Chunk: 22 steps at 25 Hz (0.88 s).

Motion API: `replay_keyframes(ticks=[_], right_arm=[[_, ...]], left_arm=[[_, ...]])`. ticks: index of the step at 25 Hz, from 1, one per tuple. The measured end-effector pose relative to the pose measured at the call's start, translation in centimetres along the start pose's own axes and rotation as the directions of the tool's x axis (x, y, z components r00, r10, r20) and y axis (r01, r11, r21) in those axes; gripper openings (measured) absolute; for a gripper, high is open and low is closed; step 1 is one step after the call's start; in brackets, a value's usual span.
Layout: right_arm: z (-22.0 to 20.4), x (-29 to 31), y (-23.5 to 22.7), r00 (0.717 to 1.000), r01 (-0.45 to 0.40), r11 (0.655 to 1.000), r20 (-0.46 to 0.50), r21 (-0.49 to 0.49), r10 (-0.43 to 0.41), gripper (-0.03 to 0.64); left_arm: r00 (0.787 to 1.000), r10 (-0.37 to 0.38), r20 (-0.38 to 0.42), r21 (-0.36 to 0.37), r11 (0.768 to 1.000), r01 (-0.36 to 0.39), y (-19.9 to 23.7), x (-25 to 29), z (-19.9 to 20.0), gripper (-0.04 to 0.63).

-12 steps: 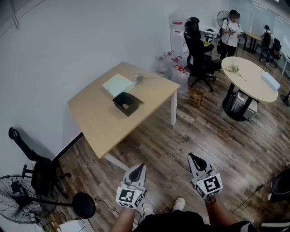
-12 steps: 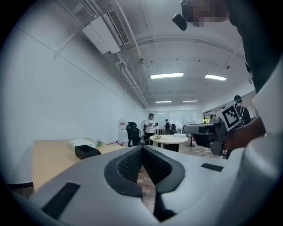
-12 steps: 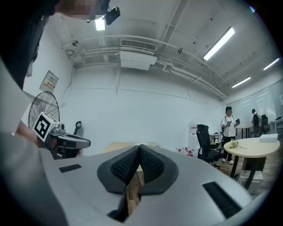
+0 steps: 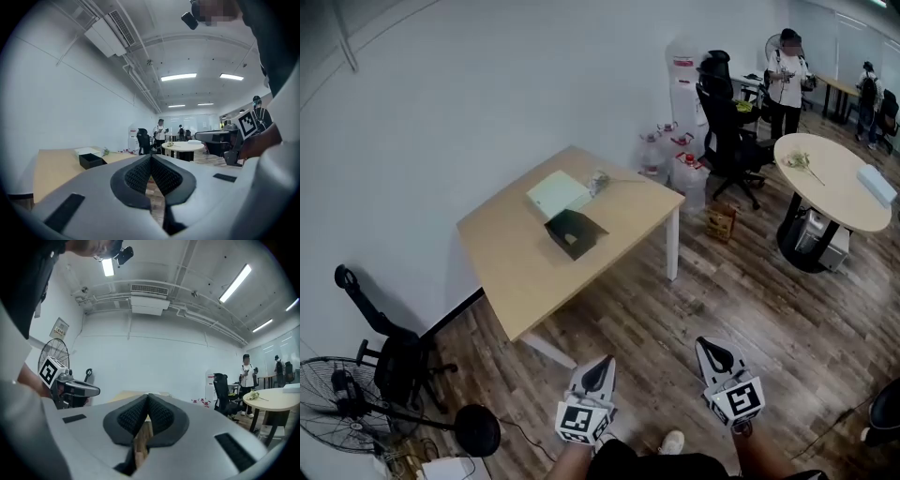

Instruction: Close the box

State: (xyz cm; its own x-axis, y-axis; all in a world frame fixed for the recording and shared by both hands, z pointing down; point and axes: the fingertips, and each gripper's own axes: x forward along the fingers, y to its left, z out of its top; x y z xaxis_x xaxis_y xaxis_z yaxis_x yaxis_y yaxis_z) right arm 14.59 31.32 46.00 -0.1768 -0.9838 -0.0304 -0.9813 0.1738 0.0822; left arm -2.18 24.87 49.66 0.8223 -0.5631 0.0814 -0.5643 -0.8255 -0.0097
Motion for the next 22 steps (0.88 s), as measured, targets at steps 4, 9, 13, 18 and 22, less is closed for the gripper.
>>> replay_keyframes(ticks=[4,9,13,18,22], right_arm=[[-0.4,1.1,0.3,1.000,-0.010,1.000,0.001,0.022,0.010,0.012],[-0.6,4.6,-0.5,0.999,-0.036,0.999,-0.012,-0.022,0.036,0.014],[-0.4,8.0,-1.2,0.998,-0.055,0.997,-0.012,-0.048,0.054,0.014],[-0.1,14.1,-1.0,0.995,-0.096,0.994,-0.029,-0.055,0.094,0.014],[0.2,19.1,-0.3,0.992,-0.128,0.990,-0.030,-0.056,0.126,0.012]], left_arm=[[1.000,0.012,-0.008,-0.002,1.000,-0.012,0.9,0.3,-0.2,0.015],[1.000,0.020,-0.002,-0.007,1.000,-0.020,3.2,2.5,-0.4,0.015],[1.000,0.021,0.010,-0.003,1.000,-0.021,5.4,4.7,0.0,0.015],[0.999,0.041,0.013,-0.020,0.999,-0.041,10.4,6.8,0.3,0.015],[0.998,0.060,0.021,-0.022,0.998,-0.060,14.7,8.1,0.9,0.015]])
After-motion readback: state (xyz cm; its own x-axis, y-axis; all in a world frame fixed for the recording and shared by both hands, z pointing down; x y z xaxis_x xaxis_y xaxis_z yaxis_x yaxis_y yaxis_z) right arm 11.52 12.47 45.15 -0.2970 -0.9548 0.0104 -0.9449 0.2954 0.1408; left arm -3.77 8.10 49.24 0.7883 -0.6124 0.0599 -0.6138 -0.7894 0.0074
